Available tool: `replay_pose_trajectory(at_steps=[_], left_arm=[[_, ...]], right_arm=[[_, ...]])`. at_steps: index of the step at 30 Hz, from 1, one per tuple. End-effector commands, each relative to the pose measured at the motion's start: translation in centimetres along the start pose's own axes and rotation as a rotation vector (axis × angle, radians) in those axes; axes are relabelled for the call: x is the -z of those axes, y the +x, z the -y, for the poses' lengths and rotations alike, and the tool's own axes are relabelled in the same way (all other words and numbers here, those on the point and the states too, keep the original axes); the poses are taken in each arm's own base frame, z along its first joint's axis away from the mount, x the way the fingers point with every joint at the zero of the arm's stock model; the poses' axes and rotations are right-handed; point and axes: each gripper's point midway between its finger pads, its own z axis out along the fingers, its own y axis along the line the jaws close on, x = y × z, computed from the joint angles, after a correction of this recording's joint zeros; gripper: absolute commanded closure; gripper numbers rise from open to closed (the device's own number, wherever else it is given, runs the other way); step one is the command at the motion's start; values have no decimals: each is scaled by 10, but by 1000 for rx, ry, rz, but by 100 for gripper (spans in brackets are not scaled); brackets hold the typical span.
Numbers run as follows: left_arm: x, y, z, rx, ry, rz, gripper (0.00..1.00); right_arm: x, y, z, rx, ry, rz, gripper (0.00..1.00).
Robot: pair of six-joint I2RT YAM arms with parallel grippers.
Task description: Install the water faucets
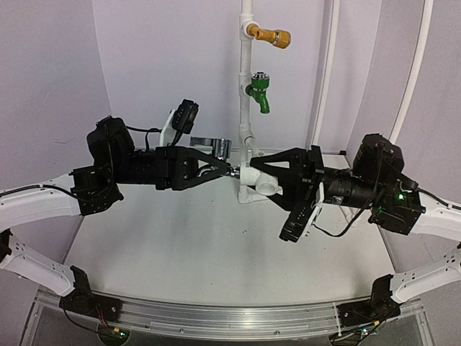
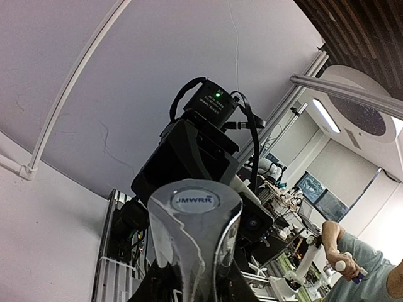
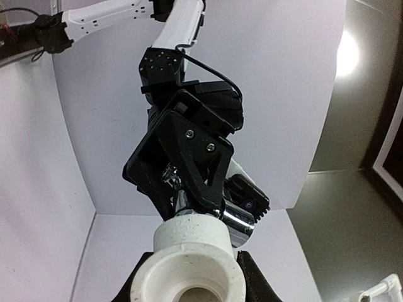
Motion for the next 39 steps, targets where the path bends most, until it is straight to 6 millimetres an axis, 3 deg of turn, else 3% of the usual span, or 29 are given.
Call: replay_pose_trajectory(at_steps=[1,15,28,39], left_arm=[[-10,-5,14,-73,51,-27,100],[-13,1,10,-127,55,-37,100],[-8,4,14,-168,78,-15,100],[-6,4,14,-200,85,11,100]], right_arm=[[-6,4,34,-170,119,-24,100],[-9,20,43,-483,186,-81,100],[-4,19,64,-650,247,-47,100],[-10,17,79,-945,269,19,100]])
